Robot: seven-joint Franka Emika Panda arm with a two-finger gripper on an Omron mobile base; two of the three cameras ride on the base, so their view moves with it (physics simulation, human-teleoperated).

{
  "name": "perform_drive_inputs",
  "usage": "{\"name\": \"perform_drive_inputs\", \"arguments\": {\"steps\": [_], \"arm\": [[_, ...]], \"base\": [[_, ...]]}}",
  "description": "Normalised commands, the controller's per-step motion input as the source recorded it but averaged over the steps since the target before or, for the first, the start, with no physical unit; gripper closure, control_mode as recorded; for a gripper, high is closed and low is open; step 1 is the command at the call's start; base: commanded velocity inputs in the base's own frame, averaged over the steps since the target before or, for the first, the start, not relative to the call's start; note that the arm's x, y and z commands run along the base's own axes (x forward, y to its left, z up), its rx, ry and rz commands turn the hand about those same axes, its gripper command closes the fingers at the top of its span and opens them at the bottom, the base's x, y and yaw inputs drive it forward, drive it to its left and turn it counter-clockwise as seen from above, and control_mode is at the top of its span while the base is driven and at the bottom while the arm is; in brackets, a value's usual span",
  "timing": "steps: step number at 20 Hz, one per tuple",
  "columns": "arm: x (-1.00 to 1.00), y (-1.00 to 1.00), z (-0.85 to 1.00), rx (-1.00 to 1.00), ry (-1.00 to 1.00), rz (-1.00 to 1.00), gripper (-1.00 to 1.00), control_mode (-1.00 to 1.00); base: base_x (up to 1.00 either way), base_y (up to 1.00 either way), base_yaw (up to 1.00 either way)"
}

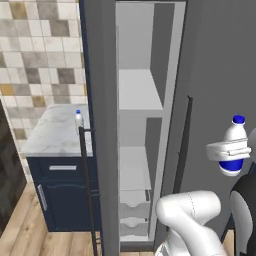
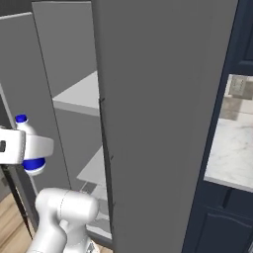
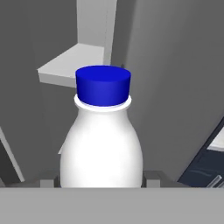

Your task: Take the bottled waters from the counter and place them in the freezer to freeze. Close the freezer door after placing the bottles.

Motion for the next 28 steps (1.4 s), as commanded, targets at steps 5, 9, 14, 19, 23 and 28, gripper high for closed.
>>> {"name": "perform_drive_inputs", "arguments": {"steps": [5, 9, 14, 19, 23, 28], "arm": [[0.0, 0.0, 0.0, 0.0, 0.0, 0.0, 1.0, 1.0], [0.0, 0.0, 0.0, 0.0, 0.0, 0.0, 1.0, 1.0], [0.0, 0.0, 0.0, 0.0, 0.0, 0.0, 1.0, 1.0], [0.0, 0.0, 0.0, 0.0, 0.0, 0.0, 1.0, 1.0], [0.0, 0.0, 0.0, 0.0, 0.0, 0.0, 1.0, 1.0], [0.0, 0.0, 0.0, 0.0, 0.0, 0.0, 1.0, 1.0]], "base": [[0.59, 0.0, 0.0], [0.44, 0.0, 0.0], [0.17, 0.04, 0.0], [0.14, 0.26, 0.0], [0.15, 0.23, 0.05], [0.14, 0.34, 0.04]]}}
